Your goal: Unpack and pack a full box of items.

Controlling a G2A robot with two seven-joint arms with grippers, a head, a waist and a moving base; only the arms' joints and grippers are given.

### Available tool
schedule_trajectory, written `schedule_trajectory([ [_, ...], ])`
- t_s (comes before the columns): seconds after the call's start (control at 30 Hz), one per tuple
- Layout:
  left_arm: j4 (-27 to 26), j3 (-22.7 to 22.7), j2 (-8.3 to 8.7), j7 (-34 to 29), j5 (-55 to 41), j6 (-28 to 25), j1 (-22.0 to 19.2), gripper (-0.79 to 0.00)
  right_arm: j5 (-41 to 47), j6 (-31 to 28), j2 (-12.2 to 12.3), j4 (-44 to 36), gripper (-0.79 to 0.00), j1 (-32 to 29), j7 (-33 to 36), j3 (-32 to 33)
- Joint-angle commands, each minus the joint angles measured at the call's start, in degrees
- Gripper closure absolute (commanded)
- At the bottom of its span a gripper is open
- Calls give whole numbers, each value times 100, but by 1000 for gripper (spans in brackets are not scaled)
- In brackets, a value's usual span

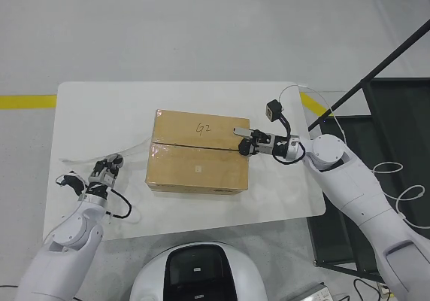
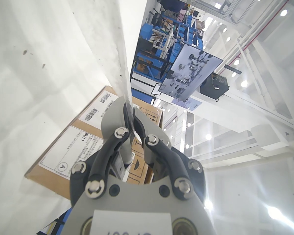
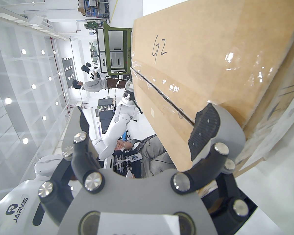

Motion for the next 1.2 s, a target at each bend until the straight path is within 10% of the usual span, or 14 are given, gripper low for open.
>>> schedule_trajectory([
  [0.0,-155,-54,-5,-5,94,1,7,0,0,0,0,0,-785,0,0,0],
  [0.7,-1627,18,-94,185,2232,1134,-279,0,0,0,0,0,-785,0,0,0],
  [1.17,-1722,313,-269,544,2520,1588,-439,0,0,0,0,0,-785,0,0,0],
])
